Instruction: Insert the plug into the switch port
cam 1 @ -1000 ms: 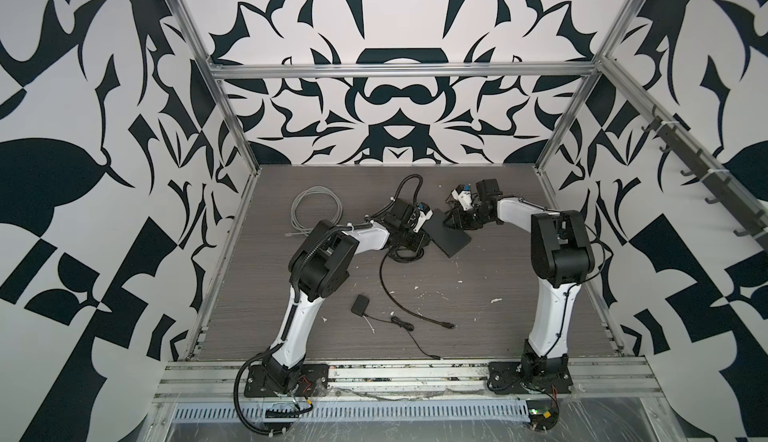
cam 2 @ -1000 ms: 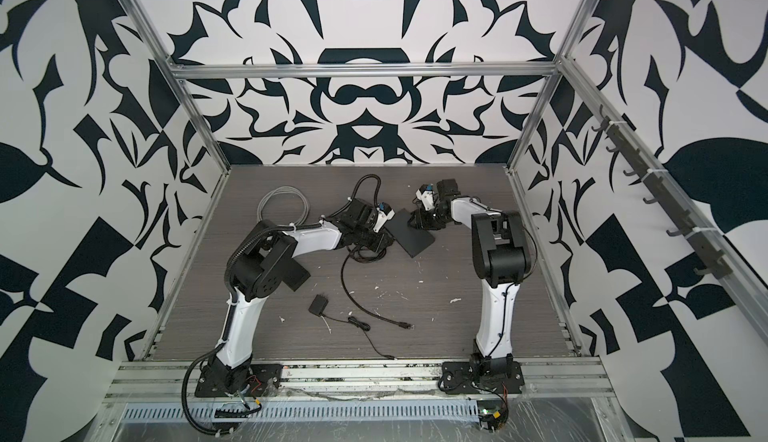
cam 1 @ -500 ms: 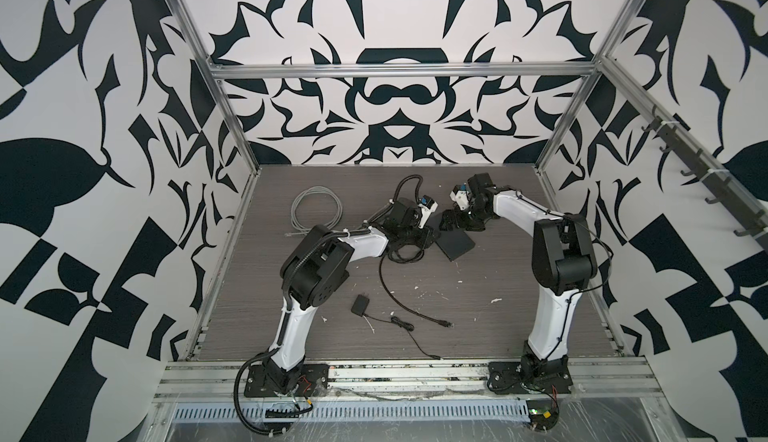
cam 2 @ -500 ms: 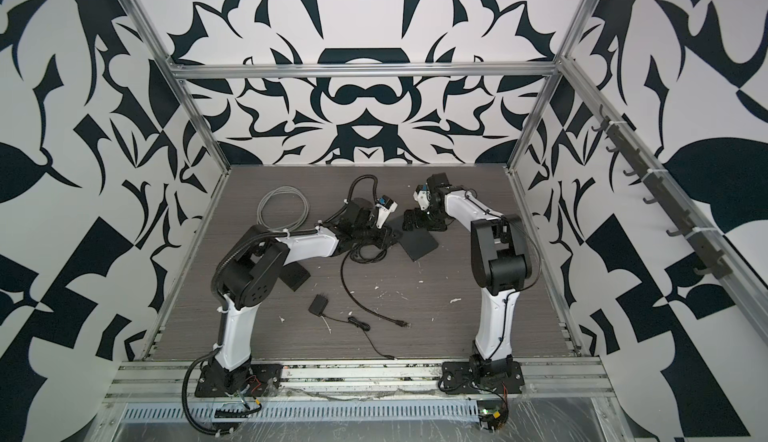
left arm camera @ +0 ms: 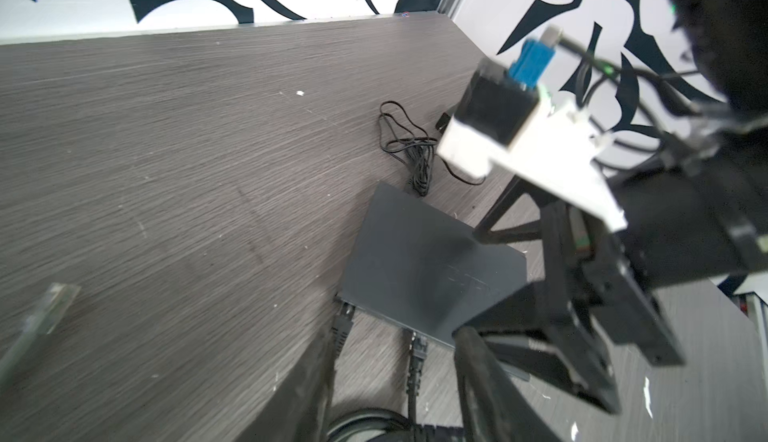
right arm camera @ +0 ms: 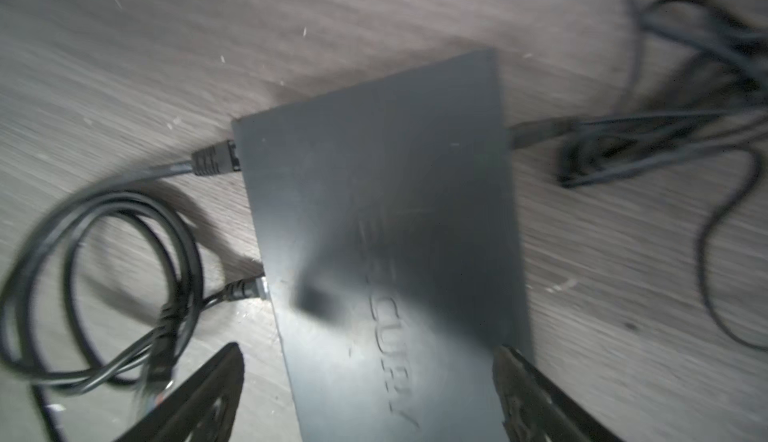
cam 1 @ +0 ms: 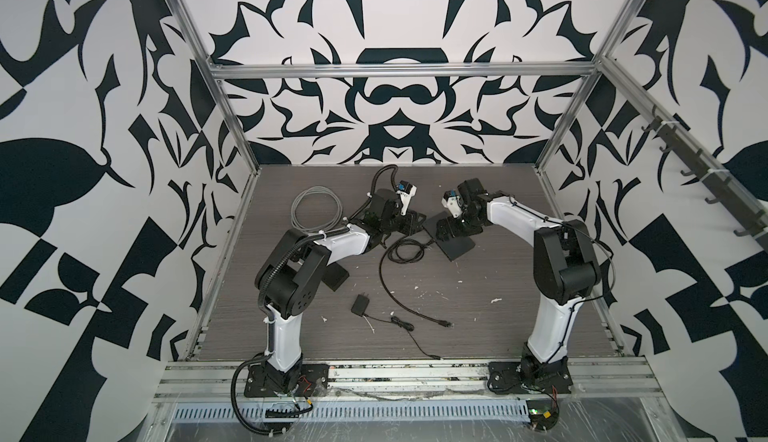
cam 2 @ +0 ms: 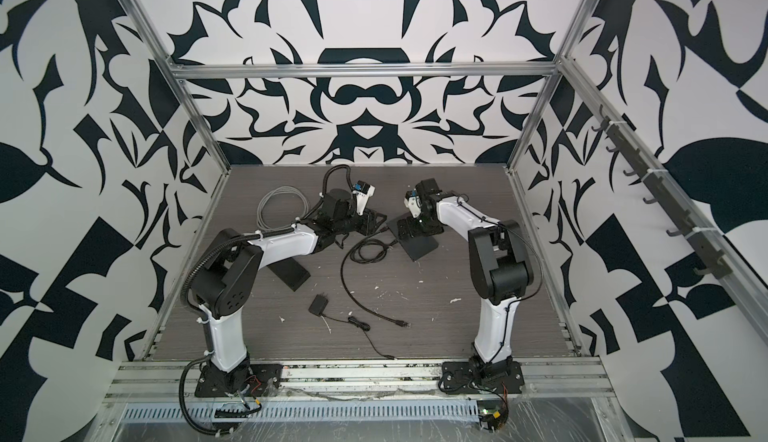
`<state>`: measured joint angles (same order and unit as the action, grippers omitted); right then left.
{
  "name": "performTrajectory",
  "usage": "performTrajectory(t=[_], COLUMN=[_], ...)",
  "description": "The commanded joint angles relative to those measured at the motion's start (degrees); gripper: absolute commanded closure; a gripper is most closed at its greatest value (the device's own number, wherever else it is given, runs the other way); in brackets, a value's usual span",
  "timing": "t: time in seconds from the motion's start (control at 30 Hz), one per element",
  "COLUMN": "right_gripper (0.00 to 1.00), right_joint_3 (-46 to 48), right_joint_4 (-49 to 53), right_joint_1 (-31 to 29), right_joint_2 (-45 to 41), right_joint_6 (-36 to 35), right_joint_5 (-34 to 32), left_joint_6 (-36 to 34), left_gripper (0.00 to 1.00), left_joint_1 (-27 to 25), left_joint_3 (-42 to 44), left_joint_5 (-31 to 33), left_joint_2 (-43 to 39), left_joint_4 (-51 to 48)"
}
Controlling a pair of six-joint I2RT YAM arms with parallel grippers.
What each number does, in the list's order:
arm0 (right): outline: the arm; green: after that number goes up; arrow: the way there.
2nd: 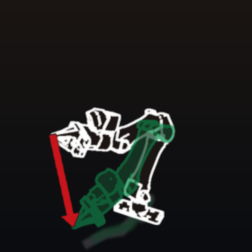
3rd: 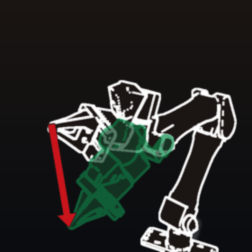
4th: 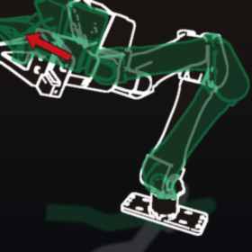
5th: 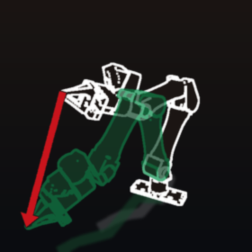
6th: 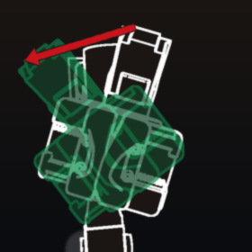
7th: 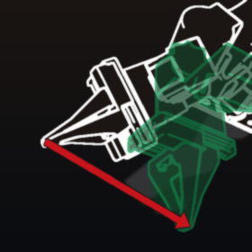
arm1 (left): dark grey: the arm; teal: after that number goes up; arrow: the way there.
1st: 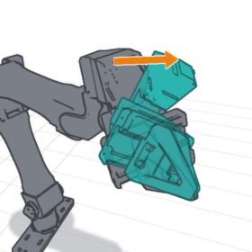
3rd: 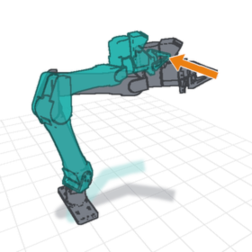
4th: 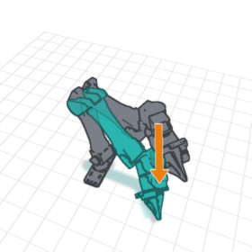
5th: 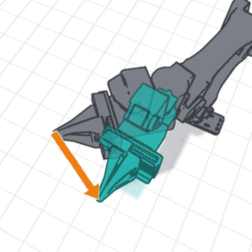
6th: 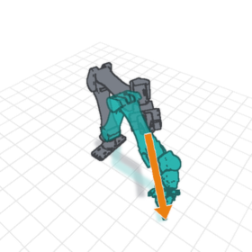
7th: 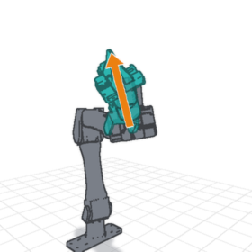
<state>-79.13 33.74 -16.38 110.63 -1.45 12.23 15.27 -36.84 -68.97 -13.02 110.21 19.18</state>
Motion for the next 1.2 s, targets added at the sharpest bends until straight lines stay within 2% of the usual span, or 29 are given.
performTrajectory(t=[0.0, 0.27, 0.33, 0.43, 0.63, 0.67, 0.9, 1.17], right_gripper=[0.0, 0.0, 0.0, 0.06, 0.11, 0.11, 0.11, 0.12], right_joint_3=[-2.9, -8.1, -8.2, -8.7, -13.2, -14.1, -19.6, -19.3], right_joint_4=[-1.0, 2.8, 2.5, 1.5, 2.7, 2.8, 4.8, 4.9], right_joint_1=[-1.9, -6.9, -7.1, -6.8, -2.8, -2.3, 1.2, 6.2], right_joint_2=[0.2, 6.5, 7.3, 7.9, 10.1, 10.5, 13.8, 14.2], right_joint_6=[-2.4, -3.8, -2.6, 0.8, 6.2, 6.2, 6.6, 4.0], right_joint_5=[-4.3, -19.2, -22.1, -26.6, -23.9, -21.5, -21.1, -20.1], left_joint_6=[1.4, 1.6, 1.4, 1.3, 1.3, 1.3, 1.4, 1.3], left_gripper=[0.5, 0.5, 0.5, 0.5, 0.5, 0.5, 0.5, 0.51], left_joint_1=[0.0, 0.0, 0.0, 0.1, 0.1, 0.1, 0.1, 0.1], left_joint_3=[0.3, -0.1, 0.1, 0.3, 0.4, 0.4, 0.0, -0.5], left_joint_5=[0.1, -0.1, 0.2, 0.7, 0.8, 0.9, 0.7, 1.2], left_joint_2=[0.0, 0.9, 0.8, 0.8, 1.0, 1.0, 1.7, 2.5], left_joint_4=[0.7, 0.5, 0.4, 0.2, 0.2, 0.2, 0.2, -0.2])
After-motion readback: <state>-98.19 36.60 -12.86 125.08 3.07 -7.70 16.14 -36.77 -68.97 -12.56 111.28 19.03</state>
